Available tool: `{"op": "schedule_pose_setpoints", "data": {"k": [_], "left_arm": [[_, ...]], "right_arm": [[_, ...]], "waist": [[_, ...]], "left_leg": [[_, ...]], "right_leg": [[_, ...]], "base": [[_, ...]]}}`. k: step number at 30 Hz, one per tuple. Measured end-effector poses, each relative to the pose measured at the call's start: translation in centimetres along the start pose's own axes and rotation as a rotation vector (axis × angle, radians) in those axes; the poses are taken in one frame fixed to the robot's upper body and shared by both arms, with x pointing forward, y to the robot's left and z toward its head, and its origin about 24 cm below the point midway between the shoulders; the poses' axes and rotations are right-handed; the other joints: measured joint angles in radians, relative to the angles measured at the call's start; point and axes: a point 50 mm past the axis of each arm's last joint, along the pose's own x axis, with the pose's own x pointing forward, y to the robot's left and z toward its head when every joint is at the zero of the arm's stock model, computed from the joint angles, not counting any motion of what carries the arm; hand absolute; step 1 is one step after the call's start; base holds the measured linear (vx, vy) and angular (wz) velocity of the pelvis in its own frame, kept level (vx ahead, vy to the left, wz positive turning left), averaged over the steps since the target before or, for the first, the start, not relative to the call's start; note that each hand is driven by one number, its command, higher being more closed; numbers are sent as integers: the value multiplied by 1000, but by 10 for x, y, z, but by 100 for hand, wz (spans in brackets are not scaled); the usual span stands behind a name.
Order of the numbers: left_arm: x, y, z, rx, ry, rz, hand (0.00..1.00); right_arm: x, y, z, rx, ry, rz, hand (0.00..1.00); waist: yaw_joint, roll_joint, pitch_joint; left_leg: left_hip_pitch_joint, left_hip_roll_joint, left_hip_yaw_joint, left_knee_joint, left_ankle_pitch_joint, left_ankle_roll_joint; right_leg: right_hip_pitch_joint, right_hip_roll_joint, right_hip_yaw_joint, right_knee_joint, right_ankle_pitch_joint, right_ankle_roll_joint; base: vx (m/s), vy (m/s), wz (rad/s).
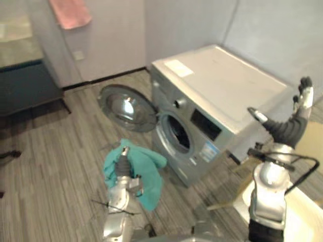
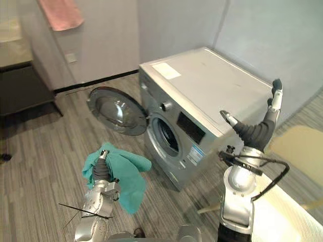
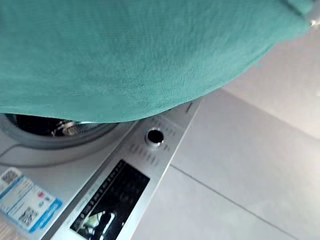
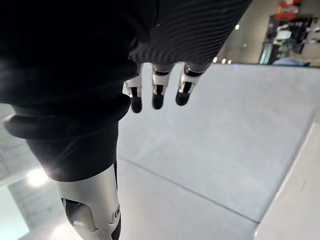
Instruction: Pick up the laundry basket with both hands and put the clothes into the washing machine.
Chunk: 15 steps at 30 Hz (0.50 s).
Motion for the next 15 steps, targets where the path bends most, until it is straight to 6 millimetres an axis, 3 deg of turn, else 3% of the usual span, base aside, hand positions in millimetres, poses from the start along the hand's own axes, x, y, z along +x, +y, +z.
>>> {"op": "schedule_pose_setpoints", "data": {"k": [1,4,5,7,9,11,14,15], "left_arm": [[-2,0,-4,7,16,-3,100],[-8,-10,-12,9,52,-55,100],[-11,-18,-15,6,66,-98,100],[-14,-29,-18,0,79,-150,100],[-17,-39,-21,-5,94,-199,100],[-22,-54,-26,-10,121,-260,100],[-21,-65,-25,-4,115,-315,100],[-20,-69,-25,10,108,-330,100]], "right_arm": [[-7,-4,-5,-24,27,9,0],[-23,-17,-10,-71,81,18,0],[-29,-24,-6,-82,84,13,0],[-35,-31,-3,-86,93,8,0],[-37,-35,0,-89,94,5,0],[-38,-35,0,-86,98,8,0],[-36,-37,3,-84,80,-16,0],[-35,-39,9,-79,56,-36,0]], "waist": [[-7,-1,-1],[-20,-2,-3],[-21,9,-1],[-36,14,-3],[-49,9,-6],[-48,37,-21],[-57,39,-22],[-75,35,-19]], "left_leg": [[20,-19,-28,-16,1,0],[68,-59,-93,-27,-4,6],[84,-72,-129,-21,-21,5],[98,-87,-187,14,-56,4],[99,-97,-247,78,-108,-15],[102,-65,-277,105,-117,-25],[129,-43,-258,108,-109,-38],[106,-39,-227,206,-109,-38]], "right_leg": [[-11,58,26,-61,-6,10],[-45,145,77,-147,-2,13],[-67,164,84,-153,-1,10],[-87,177,95,-161,5,5],[-67,165,77,-179,97,-73],[-59,157,-15,-139,95,-76],[-10,118,-163,-141,65,-97],[38,109,-167,-167,20,-85]], "base": [[188,31,88],[311,18,89],[291,-1,79],[409,-26,108],[524,-85,102],[441,-99,76],[282,-96,103],[220,-98,108]]}}
